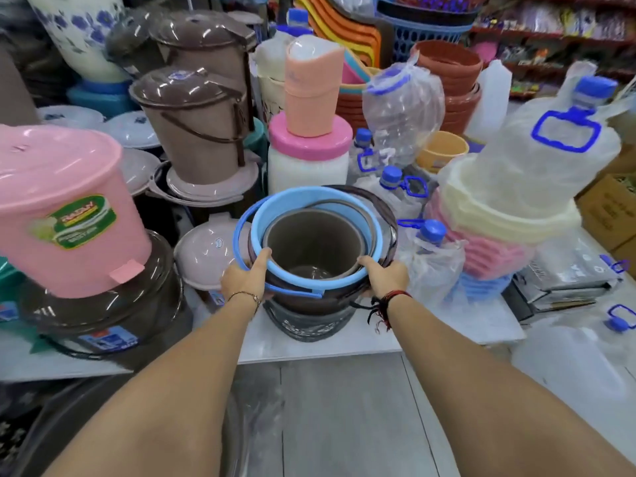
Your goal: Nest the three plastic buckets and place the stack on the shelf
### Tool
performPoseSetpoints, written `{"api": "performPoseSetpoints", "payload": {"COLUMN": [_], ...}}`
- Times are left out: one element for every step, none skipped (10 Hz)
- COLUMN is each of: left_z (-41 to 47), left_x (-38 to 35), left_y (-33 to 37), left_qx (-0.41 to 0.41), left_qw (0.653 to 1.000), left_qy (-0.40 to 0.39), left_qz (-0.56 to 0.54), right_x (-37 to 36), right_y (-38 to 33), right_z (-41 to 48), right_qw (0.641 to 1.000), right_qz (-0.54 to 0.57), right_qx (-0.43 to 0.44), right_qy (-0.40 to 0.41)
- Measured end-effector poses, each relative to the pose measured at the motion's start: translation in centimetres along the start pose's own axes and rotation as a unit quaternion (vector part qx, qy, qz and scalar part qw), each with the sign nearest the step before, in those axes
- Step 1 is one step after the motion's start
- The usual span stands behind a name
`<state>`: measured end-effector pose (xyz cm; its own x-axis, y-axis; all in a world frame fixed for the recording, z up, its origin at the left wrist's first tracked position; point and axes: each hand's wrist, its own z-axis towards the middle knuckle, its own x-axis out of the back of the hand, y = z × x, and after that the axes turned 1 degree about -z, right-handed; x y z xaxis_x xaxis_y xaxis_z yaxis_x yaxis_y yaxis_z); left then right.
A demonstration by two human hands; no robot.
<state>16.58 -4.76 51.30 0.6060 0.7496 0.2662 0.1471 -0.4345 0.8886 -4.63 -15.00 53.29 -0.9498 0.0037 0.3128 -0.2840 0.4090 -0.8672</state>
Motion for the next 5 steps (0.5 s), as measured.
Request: {"api": "performPoseSetpoints", "payload": {"left_z": [2.7, 3.4, 4.8, 5.3, 4.9], "left_x": [-1.3, -1.6, -1.7, -1.5, -1.4], "left_y": [-2.4, -2.9, -2.5, -1.8, -0.1], "left_qx": [0.015, -0.013, 0.009, 0.032, 0.036], "left_qw": [0.995, 0.974, 0.951, 0.936, 0.935], "left_qy": [-0.033, -0.034, -0.045, -0.060, -0.034], "left_qz": [0.090, 0.222, 0.304, 0.346, 0.351], "right_x": [-1.3, -1.7, -2.6, -3.0, -2.5], "right_y": [2.6, 3.5, 3.9, 3.2, 1.0], "right_z": [2.1, 2.7, 3.1, 2.8, 1.8], "right_qw": [0.998, 0.996, 0.991, 0.988, 0.988], "right_qz": [-0.033, -0.061, -0.101, -0.117, -0.107], "right_qx": [-0.044, -0.060, -0.079, -0.085, -0.051], "right_qy": [0.016, 0.027, 0.034, 0.047, 0.101]}}
